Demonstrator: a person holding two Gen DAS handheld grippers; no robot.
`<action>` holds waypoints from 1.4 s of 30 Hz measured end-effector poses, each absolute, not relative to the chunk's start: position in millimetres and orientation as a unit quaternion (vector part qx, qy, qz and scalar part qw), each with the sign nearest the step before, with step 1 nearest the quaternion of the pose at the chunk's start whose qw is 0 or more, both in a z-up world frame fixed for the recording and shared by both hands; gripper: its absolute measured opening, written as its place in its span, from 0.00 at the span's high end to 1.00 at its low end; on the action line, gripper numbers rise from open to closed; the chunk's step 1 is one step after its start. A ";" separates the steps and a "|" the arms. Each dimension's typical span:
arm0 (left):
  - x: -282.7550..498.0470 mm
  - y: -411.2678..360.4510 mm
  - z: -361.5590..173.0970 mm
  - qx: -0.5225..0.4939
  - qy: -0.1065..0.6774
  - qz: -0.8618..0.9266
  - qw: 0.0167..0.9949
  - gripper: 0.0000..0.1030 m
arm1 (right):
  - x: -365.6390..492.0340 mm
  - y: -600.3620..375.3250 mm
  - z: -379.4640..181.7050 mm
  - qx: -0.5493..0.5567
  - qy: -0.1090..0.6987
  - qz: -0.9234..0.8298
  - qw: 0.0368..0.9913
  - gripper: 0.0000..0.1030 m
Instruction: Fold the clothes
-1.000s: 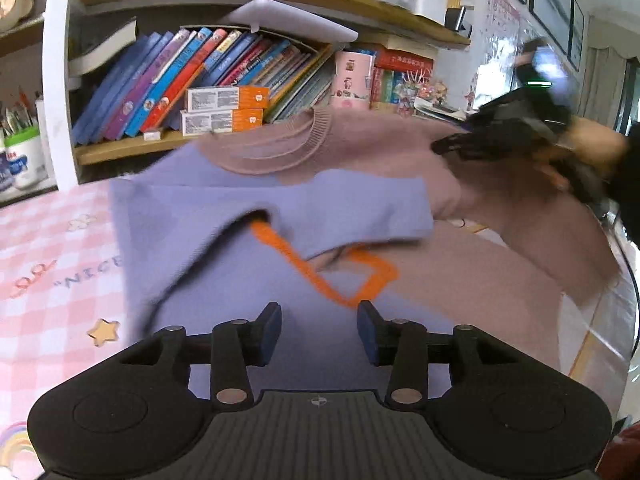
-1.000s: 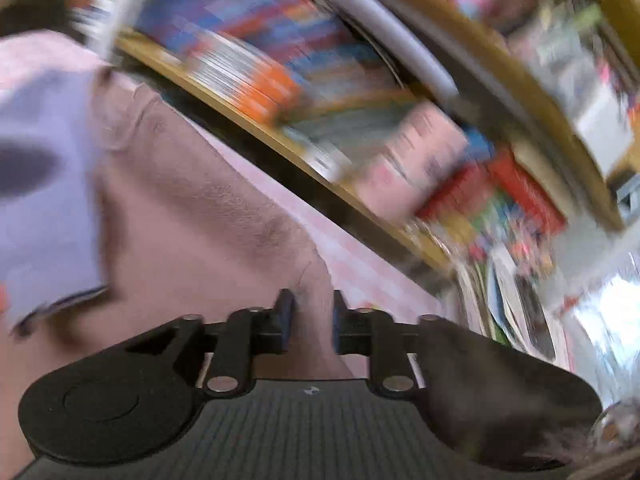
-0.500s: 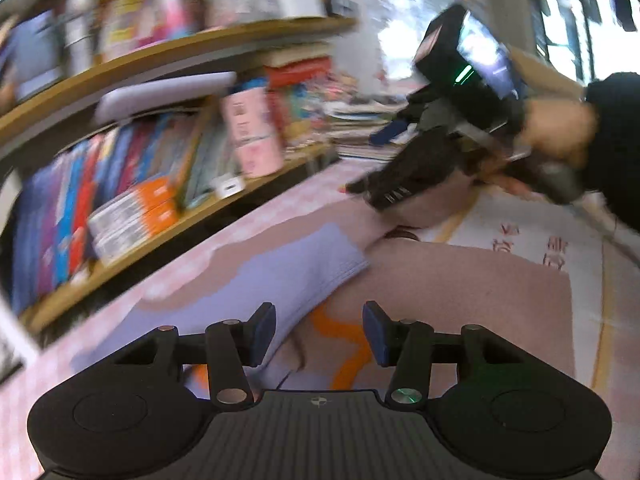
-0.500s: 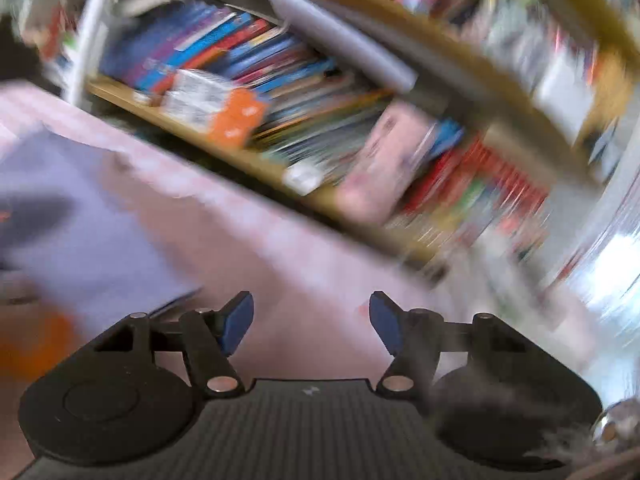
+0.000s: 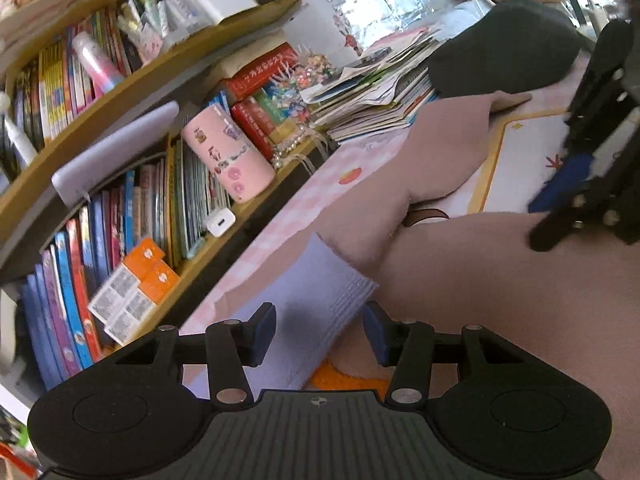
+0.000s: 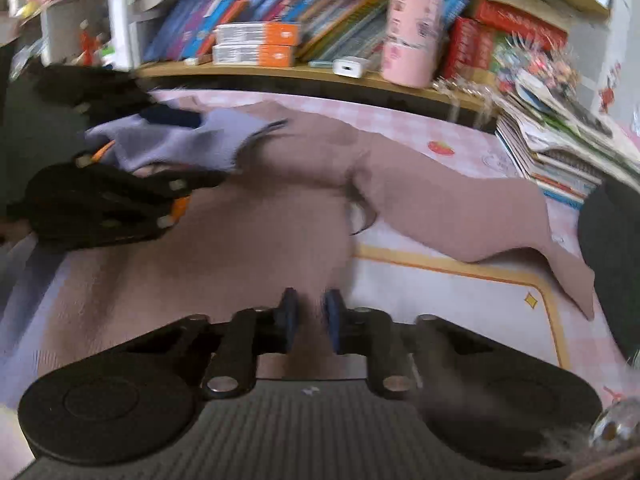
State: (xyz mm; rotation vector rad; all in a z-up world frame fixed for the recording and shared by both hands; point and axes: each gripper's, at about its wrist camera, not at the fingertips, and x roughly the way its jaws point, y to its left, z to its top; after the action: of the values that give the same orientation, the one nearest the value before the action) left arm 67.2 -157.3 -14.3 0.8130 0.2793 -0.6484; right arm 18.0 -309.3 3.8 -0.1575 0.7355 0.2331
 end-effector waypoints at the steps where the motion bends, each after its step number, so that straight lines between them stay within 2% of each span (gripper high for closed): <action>1: 63.1 -159.1 -17.2 0.399 0.123 -0.311 0.854 0.53 | 11.5 -305.8 4.1 -0.075 0.357 0.119 0.923 0.87; 6: 51.5 -169.7 -32.2 0.444 0.102 -0.310 0.835 0.55 | -18.9 -292.1 3.9 -0.067 0.349 0.136 0.925 0.87; 8: 57.6 -170.9 -31.5 0.435 0.114 -0.308 0.839 0.83 | -26.5 -287.9 3.5 -0.068 0.347 0.136 0.925 0.87; 10: 67.7 -168.5 -27.3 0.415 0.131 -0.305 0.847 0.90 | -30.7 -282.4 3.5 -0.075 0.348 0.135 0.925 0.87; 15: 84.8 -122.4 19.4 0.268 0.151 -0.320 0.896 0.93 | -35.5 -271.6 2.1 -0.110 0.344 0.139 0.922 0.85; 18: 93.7 -53.8 59.2 0.137 0.142 -0.283 0.938 0.95 | -34.9 -273.8 1.8 -0.112 0.343 0.147 0.921 0.85; 21: 95.8 30.9 81.2 0.106 0.125 -0.178 0.970 0.97 | -34.2 -276.0 1.4 -0.114 0.341 0.154 0.920 0.85; 27: 112.2 189.1 86.7 0.114 0.169 0.054 0.977 0.97 | -30.7 -278.6 1.9 -0.120 0.342 0.165 0.917 0.85; 31: 115.7 251.4 83.9 0.086 0.205 0.125 0.967 0.97 | -30.3 -277.7 1.4 -0.122 0.341 0.168 0.917 0.85; 33: 111.7 254.6 81.7 0.039 0.223 0.090 0.970 0.96 | -30.5 -277.2 0.9 -0.120 0.340 0.168 0.917 0.85; 34: 109.4 247.1 79.7 0.019 0.228 0.057 0.972 0.93 | -30.5 -276.9 0.7 -0.120 0.340 0.168 0.917 0.85; 39: 118.2 171.7 60.1 -0.103 0.273 -0.160 0.943 0.86 | -29.0 -274.0 1.2 -0.128 0.342 0.165 0.916 0.85; 40: 124.7 156.6 54.7 -0.128 0.289 -0.195 0.929 0.81 | -29.3 -273.9 1.0 -0.128 0.342 0.164 0.916 0.85; 41: 132.3 142.7 49.2 -0.149 0.306 -0.221 0.914 0.71 | -29.5 -273.8 0.9 -0.128 0.341 0.164 0.917 0.85; 42: 140.4 129.0 42.8 -0.168 0.326 -0.240 0.899 0.66 | -29.7 -273.7 0.8 -0.128 0.341 0.163 0.917 0.85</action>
State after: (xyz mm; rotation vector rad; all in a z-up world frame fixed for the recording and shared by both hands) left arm 140.4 129.0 42.8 -0.3488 0.6756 -0.4962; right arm -29.7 -273.7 0.8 -0.2634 0.7008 0.3351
